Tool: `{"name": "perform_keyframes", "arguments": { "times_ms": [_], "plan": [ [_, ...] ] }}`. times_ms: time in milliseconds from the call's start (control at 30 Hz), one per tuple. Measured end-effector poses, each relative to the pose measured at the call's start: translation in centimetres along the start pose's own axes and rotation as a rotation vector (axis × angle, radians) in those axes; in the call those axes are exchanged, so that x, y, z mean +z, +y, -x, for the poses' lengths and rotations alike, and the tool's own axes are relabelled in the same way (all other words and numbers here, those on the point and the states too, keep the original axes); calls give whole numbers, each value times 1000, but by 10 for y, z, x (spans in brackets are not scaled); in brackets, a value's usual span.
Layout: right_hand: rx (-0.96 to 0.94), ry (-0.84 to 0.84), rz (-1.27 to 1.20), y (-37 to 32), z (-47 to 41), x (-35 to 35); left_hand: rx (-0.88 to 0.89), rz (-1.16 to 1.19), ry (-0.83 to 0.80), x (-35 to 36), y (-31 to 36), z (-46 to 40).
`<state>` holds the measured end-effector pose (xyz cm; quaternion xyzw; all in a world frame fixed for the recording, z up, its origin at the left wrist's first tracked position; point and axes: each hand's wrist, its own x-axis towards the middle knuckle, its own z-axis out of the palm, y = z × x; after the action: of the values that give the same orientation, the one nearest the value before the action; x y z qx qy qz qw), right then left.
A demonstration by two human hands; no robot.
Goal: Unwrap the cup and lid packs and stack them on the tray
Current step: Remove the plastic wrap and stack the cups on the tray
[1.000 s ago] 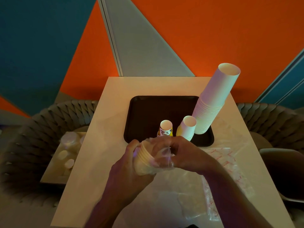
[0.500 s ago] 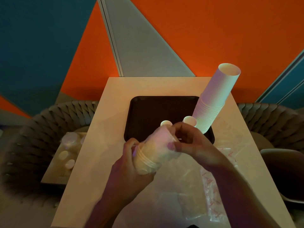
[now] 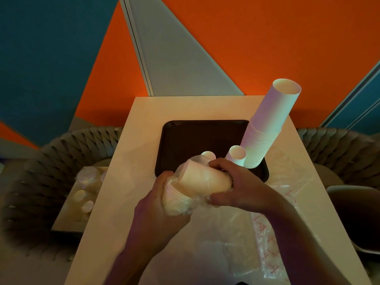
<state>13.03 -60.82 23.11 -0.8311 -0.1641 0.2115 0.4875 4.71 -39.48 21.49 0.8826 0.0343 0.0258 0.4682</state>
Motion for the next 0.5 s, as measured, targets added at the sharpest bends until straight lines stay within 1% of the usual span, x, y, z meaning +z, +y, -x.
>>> {"name": "perform_keyframes", "arguments": {
  "times_ms": [167, 300, 400, 500],
  "plan": [
    [-58, -4, 202, -6, -2, 2, -13, -36, -23, 6, -4, 2],
    [-53, -5, 293, -2, -5, 0, -20, -53, -21, 7, -5, 2],
    [-93, 36, 271, 5, -7, 4, -55, -25, 47, 5, -6, -1],
    [-142, 67, 199, 11, -7, 10, -36, 14, 49, 1, -4, -1]
  ]
}}
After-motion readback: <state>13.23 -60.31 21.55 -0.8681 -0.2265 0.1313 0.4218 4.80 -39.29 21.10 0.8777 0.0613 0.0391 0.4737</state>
